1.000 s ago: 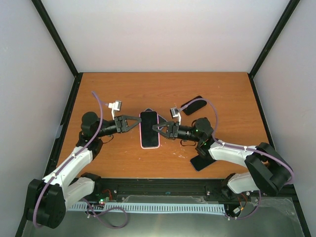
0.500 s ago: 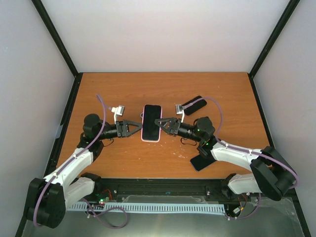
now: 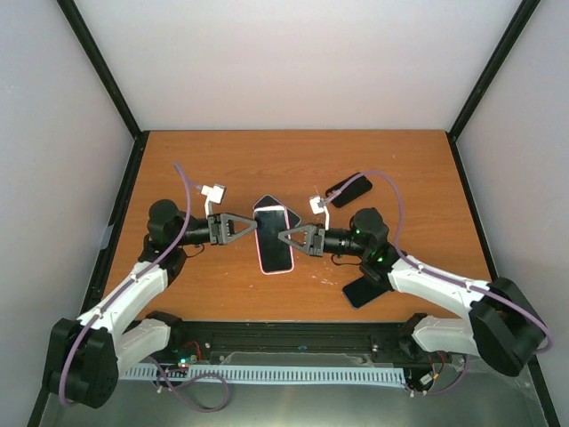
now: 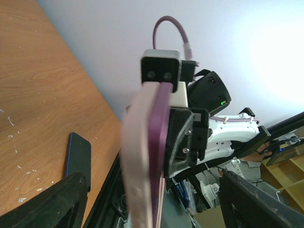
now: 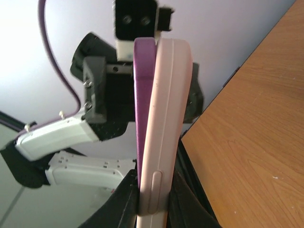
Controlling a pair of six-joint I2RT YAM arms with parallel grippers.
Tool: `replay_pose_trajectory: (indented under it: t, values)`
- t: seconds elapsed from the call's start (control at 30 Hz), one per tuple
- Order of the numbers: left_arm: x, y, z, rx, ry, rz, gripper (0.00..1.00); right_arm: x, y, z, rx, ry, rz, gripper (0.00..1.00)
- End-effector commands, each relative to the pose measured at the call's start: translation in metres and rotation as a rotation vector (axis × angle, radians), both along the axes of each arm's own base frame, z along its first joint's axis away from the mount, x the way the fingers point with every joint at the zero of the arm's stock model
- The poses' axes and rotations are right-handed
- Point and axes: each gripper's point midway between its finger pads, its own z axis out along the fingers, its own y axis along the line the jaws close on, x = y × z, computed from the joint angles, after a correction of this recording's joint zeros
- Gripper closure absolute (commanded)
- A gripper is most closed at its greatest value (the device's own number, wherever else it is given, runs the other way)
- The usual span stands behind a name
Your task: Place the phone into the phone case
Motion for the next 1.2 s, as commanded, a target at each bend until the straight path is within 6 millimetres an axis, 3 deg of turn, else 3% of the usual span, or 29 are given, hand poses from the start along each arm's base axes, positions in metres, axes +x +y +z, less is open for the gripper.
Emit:
replay_pose_trajectory:
  t: [0.0,0.23,0.4,0.5,0.73,0.93,1.0,1.07,1.17]
  values:
    - [0.002,-0.004,0.024,-0.029,-0.112,-0.021,0.27,-0.019,-0.004,0.027,-0.008,-0.182,0.071,0.87]
    - [-0.004,-0.006,0.036,-0.035,-0.176,-0.075,0.50,-0.027,-0.006,0.030,-0.008,-0.191,0.108,0.87]
    - [0.000,-0.007,0.028,-0.017,-0.169,-0.082,0.83,-0.026,-0.004,0.024,-0.020,-0.177,0.109,0.86]
    - [0.003,-0.008,0.021,-0.006,-0.160,-0.087,0.94,-0.023,-0.004,0.022,-0.028,-0.161,0.100,0.84]
    - [0.008,-0.009,0.015,0.033,-0.173,-0.081,1.00,-0.012,-0.004,0.017,-0.033,-0.073,0.038,0.73]
    - [0.012,-0.010,0.013,0.059,-0.177,-0.070,1.00,-0.001,-0.003,0.018,-0.015,0.002,-0.016,0.72]
    - [0.012,-0.010,0.013,0.058,-0.172,-0.069,1.00,0.001,-0.001,0.021,-0.004,0.002,-0.017,0.73]
    - [0.012,-0.009,0.013,0.057,-0.159,-0.066,0.98,0.002,-0.001,0.021,0.000,0.002,-0.015,0.82]
    - [0.010,-0.009,0.015,0.050,-0.137,-0.069,0.86,0.000,-0.001,0.021,0.014,0.000,-0.009,0.87]
